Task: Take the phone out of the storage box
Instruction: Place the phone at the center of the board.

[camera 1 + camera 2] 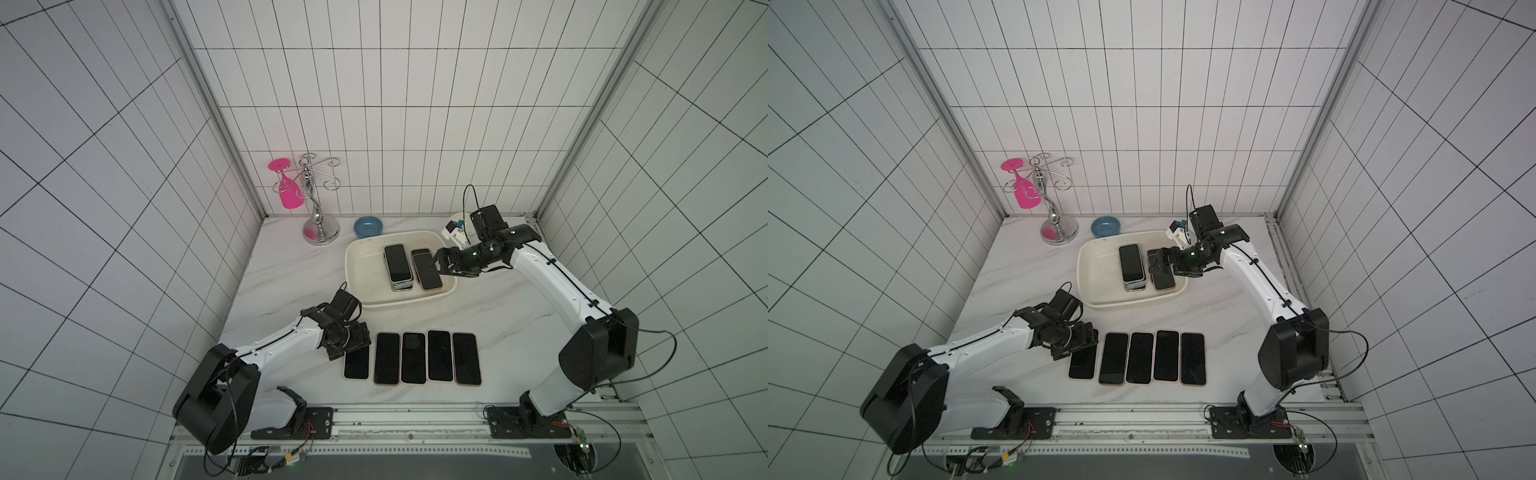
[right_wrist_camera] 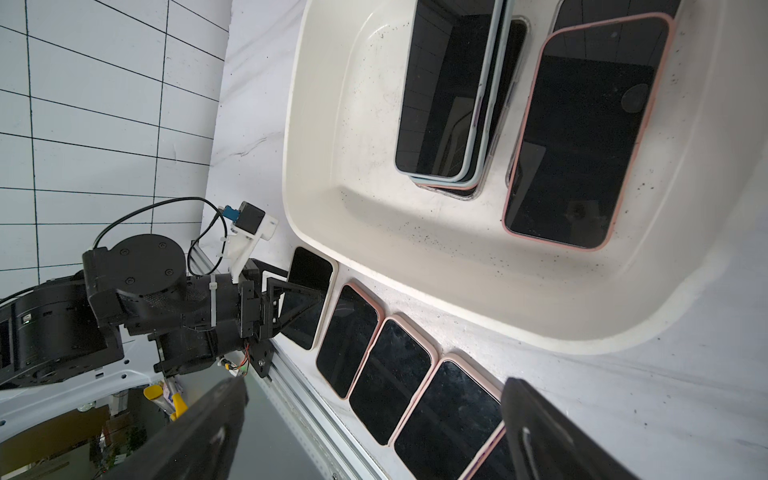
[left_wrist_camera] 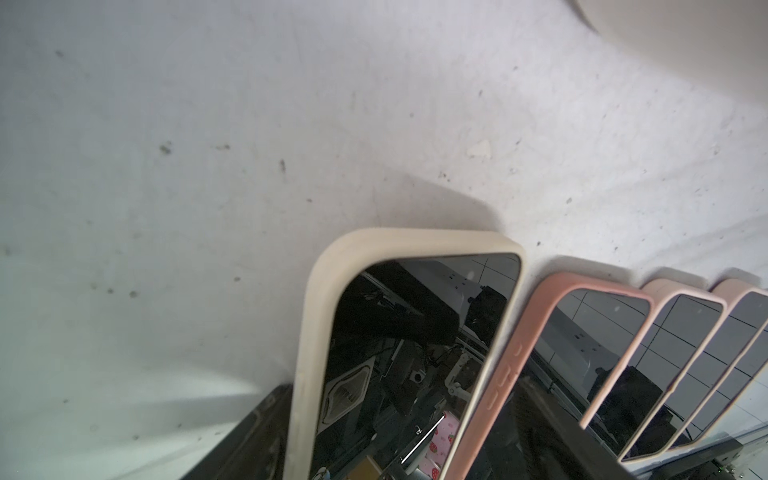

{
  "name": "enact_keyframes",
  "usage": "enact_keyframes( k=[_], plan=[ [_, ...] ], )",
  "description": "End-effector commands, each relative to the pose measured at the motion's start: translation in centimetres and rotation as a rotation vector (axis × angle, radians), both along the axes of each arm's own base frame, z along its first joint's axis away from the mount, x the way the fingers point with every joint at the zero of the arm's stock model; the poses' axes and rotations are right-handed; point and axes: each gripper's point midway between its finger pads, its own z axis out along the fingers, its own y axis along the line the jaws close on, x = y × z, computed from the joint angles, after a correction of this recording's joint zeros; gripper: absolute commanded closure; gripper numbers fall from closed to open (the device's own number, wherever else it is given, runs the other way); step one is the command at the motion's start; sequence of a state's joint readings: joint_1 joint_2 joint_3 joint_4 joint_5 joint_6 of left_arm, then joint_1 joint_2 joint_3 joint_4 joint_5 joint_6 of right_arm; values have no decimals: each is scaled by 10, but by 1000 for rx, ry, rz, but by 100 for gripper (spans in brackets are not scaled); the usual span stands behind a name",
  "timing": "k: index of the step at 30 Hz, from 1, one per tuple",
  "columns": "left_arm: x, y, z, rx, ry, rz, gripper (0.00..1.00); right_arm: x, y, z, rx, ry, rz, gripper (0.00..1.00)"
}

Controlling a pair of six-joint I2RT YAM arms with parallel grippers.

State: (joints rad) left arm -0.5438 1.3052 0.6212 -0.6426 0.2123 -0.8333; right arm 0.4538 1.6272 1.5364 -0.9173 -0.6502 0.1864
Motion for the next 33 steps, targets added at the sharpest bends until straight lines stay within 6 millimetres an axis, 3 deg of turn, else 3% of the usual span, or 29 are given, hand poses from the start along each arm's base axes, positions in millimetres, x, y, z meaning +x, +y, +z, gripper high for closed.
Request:
enact_keyframes(
  k=[1,2,3,14,19,25,29,31,33],
  plan=[
    [-3,-12,-9,-11,-7,-15,12,-7,0,-14,-18,35,20,1],
    [-3,-13,-8,-8,-10,-14,4,-8,0,-15,-19,38,20,1],
    [-4,-14,-7,-5,-9,-10,2,-8,0,-16,-19,40,20,1],
    [-12,-18,5,-49,-21,9,2,-9,1,-21,-34,48,23,1],
    [-19,1,9,22,-25,38,2,-9,2,-22,-35,52,24,1],
    [-9,15,28,66,-112,74,2,-10,2,-23,-38,56,25,1],
    [-5,43,36,173,-153,184,2,-7,0,-20,-50,29,21,1],
    [0,57,40,197,-191,251,5,4,-3,-16,-80,-8,0,1],
    [9,68,41,190,-239,298,19,18,-6,-13,-134,-28,-24,1]
  ],
)
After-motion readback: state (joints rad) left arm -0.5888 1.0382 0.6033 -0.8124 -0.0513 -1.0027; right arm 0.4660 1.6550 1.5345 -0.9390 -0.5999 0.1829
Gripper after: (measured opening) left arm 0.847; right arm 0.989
